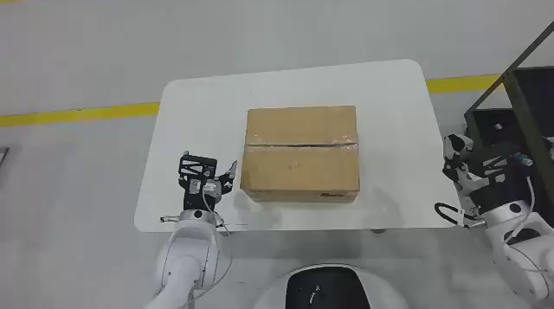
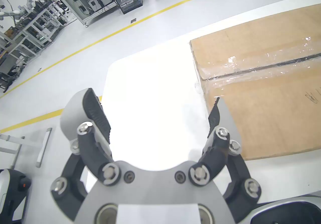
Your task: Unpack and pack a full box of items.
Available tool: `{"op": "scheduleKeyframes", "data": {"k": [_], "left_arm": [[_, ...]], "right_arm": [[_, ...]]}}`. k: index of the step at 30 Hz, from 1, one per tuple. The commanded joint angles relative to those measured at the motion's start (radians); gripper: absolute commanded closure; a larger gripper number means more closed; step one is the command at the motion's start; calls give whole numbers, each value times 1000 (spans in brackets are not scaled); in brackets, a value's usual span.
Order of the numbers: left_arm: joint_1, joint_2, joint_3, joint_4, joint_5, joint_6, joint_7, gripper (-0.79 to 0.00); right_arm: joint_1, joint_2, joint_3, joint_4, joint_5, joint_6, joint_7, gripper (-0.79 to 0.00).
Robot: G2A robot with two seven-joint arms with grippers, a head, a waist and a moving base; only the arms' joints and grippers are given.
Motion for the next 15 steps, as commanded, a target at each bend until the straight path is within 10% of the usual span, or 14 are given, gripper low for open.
{"op": "scheduleKeyframes", "data": {"k": [1, 15], "left_arm": [[0, 0, 0, 0, 0, 0, 0, -785], [0, 0, 0, 0, 0, 0, 0, -785]], "right_arm": [[7, -2, -3, 8, 2, -6, 0, 0], [224, -30, -231, 250, -64, -76, 34, 0]]}}
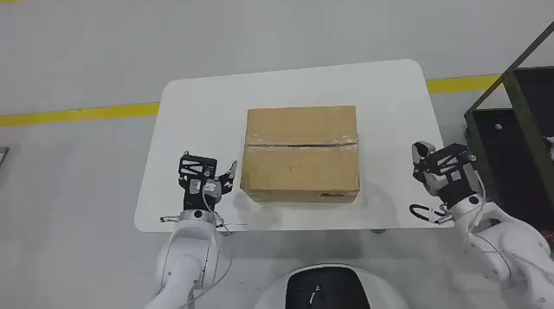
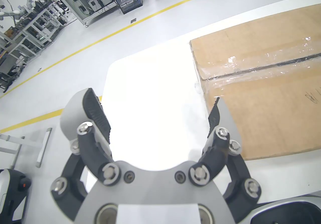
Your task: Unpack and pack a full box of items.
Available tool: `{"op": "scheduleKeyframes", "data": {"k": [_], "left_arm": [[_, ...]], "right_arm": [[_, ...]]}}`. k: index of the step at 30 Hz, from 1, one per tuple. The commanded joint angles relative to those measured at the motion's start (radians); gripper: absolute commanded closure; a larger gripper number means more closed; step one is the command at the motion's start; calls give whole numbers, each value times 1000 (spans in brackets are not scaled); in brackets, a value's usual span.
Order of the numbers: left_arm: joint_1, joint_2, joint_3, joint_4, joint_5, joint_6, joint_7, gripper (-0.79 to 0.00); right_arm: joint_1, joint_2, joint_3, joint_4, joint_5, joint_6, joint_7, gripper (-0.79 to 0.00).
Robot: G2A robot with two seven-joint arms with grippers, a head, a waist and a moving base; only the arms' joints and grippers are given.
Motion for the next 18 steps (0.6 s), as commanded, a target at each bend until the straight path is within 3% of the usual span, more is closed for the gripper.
{"op": "scheduleKeyframes", "data": {"k": [1, 9, 18], "left_arm": [[0, 0, 0, 0, 0, 0, 0, -785], [0, 0, 0, 0, 0, 0, 0, -785], [0, 0, 0, 0, 0, 0, 0, -785]], "right_arm": [[58, -8, -51, 64, 9, -14, 1, 0], [211, -36, -189, 227, 30, -99, -16, 0], [308, -60, -278, 326, 12, -162, -17, 0]]}}
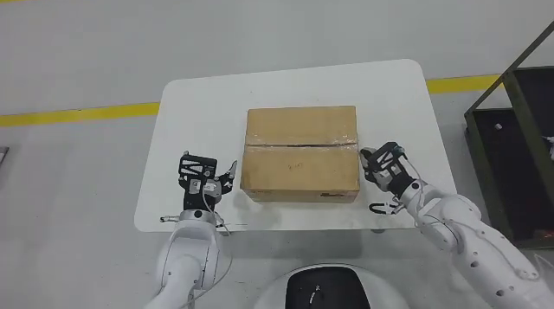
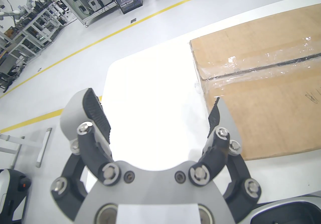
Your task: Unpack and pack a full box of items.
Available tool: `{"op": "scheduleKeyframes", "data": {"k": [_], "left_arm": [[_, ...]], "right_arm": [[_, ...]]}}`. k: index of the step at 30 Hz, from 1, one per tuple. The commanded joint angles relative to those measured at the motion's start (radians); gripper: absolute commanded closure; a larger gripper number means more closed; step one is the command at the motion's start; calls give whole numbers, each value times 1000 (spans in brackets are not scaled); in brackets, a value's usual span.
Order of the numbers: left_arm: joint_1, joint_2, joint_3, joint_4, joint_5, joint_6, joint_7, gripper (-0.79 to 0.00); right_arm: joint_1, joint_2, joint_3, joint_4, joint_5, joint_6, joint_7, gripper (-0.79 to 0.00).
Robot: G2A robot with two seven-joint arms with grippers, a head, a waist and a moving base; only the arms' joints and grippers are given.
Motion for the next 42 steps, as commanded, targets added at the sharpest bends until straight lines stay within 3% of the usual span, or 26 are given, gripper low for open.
{"op": "scheduleKeyframes", "data": {"k": [1, 7, 13, 17, 23, 38, 42], "left_arm": [[2, -1, -3, 2, 0, 0, 10, -785], [17, -8, 0, -28, 9, -4, 33, -785], [20, -13, 27, -88, 19, -70, 47, -785], [-2, -19, 84, -130, 29, -164, 53, -785], [-82, -35, 212, -107, 72, -273, 55, -785], [-85, -38, 220, -86, 59, -279, 70, -785], [-145, -53, 297, -54, 53, -332, 87, -785]], "right_arm": [[17, -5, -13, 17, 2, -6, 0, 0], [56, -15, -40, 44, -14, -42, -11, 0], [48, -16, -21, 49, -27, -32, -32, 0], [-11, -5, 54, 16, -28, 0, -57, 0], [-128, 16, 188, -69, -38, 27, -78, 0], [-404, 36, 448, -237, 39, 23, -128, 0], [-426, 35, 467, -253, 38, 15, -128, 0]]}}
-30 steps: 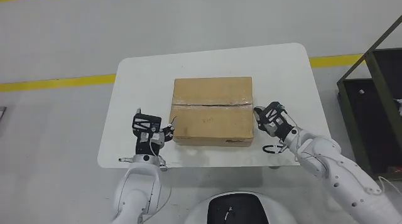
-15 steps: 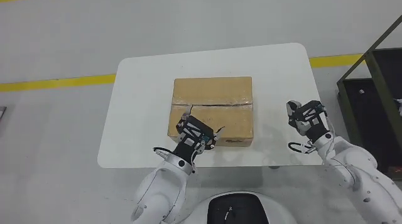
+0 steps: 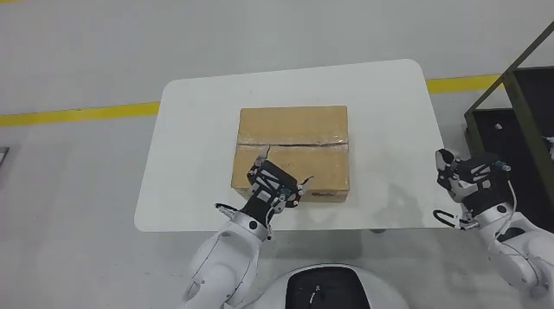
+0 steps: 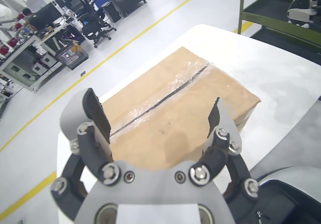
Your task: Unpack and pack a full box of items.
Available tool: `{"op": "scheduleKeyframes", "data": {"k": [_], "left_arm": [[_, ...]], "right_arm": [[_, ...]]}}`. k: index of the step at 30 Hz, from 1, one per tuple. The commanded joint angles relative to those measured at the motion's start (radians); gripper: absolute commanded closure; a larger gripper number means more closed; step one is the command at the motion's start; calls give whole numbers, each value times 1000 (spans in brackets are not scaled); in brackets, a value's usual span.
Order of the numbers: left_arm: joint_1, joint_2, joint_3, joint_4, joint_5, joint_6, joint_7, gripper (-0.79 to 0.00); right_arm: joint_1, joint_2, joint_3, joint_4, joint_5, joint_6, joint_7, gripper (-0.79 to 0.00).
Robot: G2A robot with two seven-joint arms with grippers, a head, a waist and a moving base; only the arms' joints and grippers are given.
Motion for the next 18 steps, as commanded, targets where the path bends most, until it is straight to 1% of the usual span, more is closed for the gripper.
{"op": "scheduleKeyframes", "data": {"k": [1, 4, 9, 13, 16, 18], "left_arm": [[-48, -12, 62, 27, 2, -24, 0, -785], [-141, -37, 157, 92, 31, -39, -52, -785], [-300, -94, 289, 217, 49, 20, -135, -785], [-397, -136, 351, 315, 58, 61, -193, -785], [-456, -162, 389, 389, 107, 81, -235, -785], [-481, -178, 410, 429, 124, 90, -254, -785]], "right_arm": [[-6, 0, 7, -6, -9, -3, -1, 0], [-10, -1, 16, -7, -10, -3, -4, 0], [-17, -4, 26, -8, -5, -4, -11, 0], [-23, -6, 32, -6, 0, -4, -18, 0], [-22, -8, 35, -2, 0, -5, -21, 0], [-21, -9, 38, 1, 4, -5, -23, 0]]}}
